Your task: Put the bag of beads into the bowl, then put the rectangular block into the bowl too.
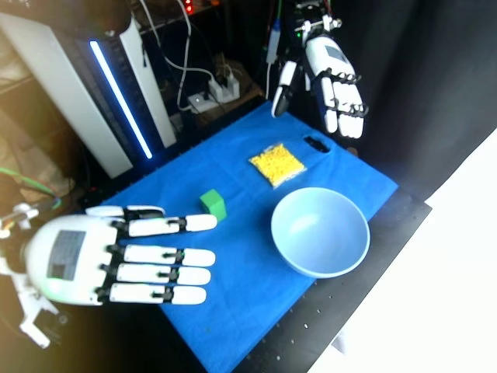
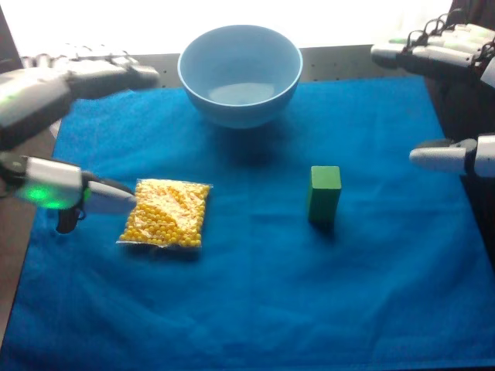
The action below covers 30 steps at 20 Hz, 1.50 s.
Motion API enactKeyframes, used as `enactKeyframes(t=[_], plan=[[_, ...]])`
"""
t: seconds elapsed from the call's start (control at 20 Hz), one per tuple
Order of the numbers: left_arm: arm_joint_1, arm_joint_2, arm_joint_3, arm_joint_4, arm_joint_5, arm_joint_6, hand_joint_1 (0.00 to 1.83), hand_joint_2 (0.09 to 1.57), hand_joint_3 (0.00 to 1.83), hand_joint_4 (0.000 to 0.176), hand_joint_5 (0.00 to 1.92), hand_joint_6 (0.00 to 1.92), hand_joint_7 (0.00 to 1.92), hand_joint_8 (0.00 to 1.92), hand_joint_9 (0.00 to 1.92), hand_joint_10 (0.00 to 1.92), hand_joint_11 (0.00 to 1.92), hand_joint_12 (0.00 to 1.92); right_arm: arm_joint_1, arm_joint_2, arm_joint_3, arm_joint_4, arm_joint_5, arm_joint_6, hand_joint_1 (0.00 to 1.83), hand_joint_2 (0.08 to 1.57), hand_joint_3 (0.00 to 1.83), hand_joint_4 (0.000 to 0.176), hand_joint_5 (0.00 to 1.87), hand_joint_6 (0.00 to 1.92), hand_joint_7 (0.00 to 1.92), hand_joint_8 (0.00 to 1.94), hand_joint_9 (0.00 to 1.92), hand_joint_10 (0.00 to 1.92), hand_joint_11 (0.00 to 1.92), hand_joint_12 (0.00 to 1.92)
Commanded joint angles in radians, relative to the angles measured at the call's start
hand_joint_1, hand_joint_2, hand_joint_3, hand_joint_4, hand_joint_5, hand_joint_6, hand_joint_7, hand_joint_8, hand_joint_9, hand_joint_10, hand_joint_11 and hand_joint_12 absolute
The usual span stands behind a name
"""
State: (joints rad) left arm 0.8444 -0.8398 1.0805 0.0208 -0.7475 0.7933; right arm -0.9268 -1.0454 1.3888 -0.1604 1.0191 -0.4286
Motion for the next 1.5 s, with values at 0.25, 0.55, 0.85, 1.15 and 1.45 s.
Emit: enactKeyframes(t=[0.25,0.55,0.85,1.15,1.45], plan=[[-0.107,-0.050,0.021,0.171,0.143,-0.002,0.79,0.88,0.00,0.118,0.30,0.00,0.31,0.00,0.31,0.01,0.00,0.86,0.013,-0.006,0.009,0.036,0.111,0.003,0.61,1.12,0.01,0.108,0.21,0.00,0.17,0.00,0.11,0.00,0.04,0.11],[-0.151,-0.109,0.059,0.285,0.322,-0.001,0.93,0.77,0.00,0.069,0.39,0.01,0.48,0.01,0.47,0.02,0.00,0.87,0.013,-0.010,0.014,0.031,0.108,0.003,0.61,1.12,0.00,0.134,0.22,0.00,0.17,0.00,0.12,0.01,0.06,0.12],[-0.158,-0.167,0.105,0.325,0.421,-0.001,0.85,0.90,0.00,0.040,0.49,0.00,0.67,0.01,0.64,0.03,0.05,1.09,0.013,-0.013,0.017,0.029,0.104,0.003,0.61,1.14,0.00,0.118,0.22,0.00,0.18,0.00,0.12,0.00,0.06,0.11],[-0.186,-0.146,0.114,0.290,0.366,-0.002,1.24,1.15,0.00,0.000,0.95,0.80,0.88,1.38,0.52,1.37,0.16,1.69,0.013,-0.013,0.017,0.028,0.101,0.003,0.60,1.19,0.01,0.143,0.22,0.00,0.18,0.00,0.13,0.00,0.07,0.10],[-0.381,-0.070,0.085,0.337,0.245,-0.001,1.26,1.11,0.00,0.000,1.15,0.52,0.89,1.34,0.64,1.47,0.46,1.88,0.012,-0.015,0.018,0.028,0.098,0.003,0.55,1.22,0.01,0.110,0.22,0.01,0.21,0.01,0.17,0.02,0.12,0.11]])
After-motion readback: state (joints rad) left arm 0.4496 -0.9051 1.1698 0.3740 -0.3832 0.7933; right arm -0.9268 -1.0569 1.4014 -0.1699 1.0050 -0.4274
